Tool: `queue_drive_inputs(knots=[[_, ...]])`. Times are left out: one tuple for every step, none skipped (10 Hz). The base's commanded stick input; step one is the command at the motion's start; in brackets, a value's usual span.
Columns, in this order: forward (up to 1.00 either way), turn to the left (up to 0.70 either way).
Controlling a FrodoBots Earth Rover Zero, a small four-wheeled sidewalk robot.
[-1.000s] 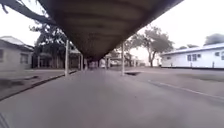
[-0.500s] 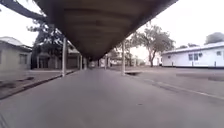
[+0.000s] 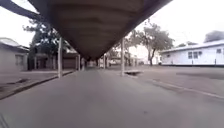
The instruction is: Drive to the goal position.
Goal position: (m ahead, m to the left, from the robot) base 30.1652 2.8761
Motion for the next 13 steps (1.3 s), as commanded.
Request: queue_drive_inputs(knots=[[0.7, 0.0], [0.7, 0.0], [0.7, 0.0], [0.7, 0.0], [0.7, 0.0], [0.7, 0.0], [0.7, 0.0], [0.7, 0.0], [0.7, 0.0], [0.7, 0.0], [0.7, 0.0], [0.7, 0.0], [0.7, 0.0]])
